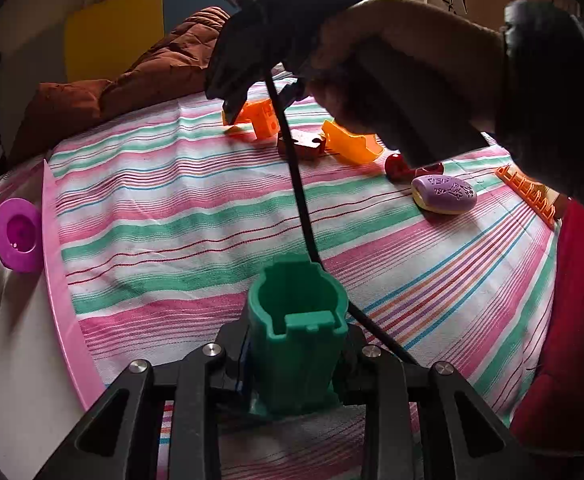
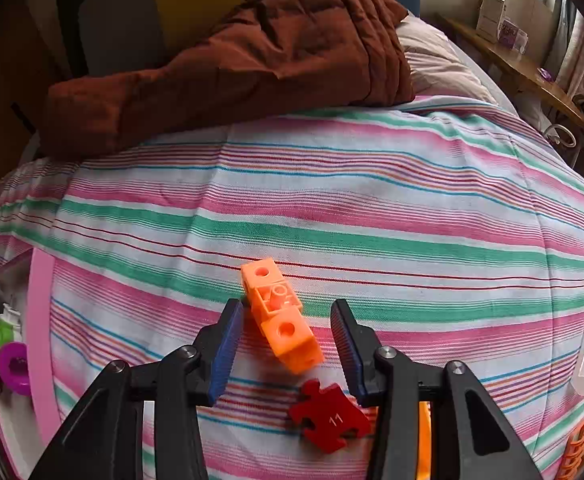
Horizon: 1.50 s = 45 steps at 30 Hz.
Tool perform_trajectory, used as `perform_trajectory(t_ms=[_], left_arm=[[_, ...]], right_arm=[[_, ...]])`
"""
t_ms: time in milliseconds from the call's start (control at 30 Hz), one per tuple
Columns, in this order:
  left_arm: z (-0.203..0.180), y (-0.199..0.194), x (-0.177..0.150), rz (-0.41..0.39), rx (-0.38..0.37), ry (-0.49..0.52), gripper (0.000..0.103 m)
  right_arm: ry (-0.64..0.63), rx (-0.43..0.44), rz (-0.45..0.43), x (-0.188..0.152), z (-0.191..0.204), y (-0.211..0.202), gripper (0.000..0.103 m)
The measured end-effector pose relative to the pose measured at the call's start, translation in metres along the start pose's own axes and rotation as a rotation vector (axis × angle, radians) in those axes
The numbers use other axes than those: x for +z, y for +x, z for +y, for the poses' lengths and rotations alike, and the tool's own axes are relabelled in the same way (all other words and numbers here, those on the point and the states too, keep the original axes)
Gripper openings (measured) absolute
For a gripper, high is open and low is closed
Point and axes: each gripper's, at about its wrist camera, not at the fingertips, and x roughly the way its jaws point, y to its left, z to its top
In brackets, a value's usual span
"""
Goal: Organize rigid objects
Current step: 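Lift the green stamp with the left gripper while the right gripper grasps the orange blocks, then carry the green stamp toward the tray with the left gripper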
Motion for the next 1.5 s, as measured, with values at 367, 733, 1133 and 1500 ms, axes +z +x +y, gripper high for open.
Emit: perform_trajectory(t_ms=[367, 733, 1133, 1500], left_arm=[[-0.005, -0.003, -0.004, -0.016, 0.016, 0.027, 0.031], [-0.001, -0.014, -0.003, 0.039, 0.015, -0.032, 0.030], [-0.007, -0.060, -0.004, -0.005, 0.002, -0.057, 0.030], [-0.001, -0.087, 0.002, -0.038, 0.041, -0.074, 0.030]], right_arm=[[-0.078, 0.172, 0.011, -0.050, 0.016, -0.037, 0.022], [0.042, 0.236, 0.149, -0.115, -0.003, -0.033, 0.022], [0.012, 0.233, 0.137, -0.116, 0.000, -0.027, 0.023], [-0.073, 0.192, 0.097, -0.125, 0.005, -0.034, 0.023]])
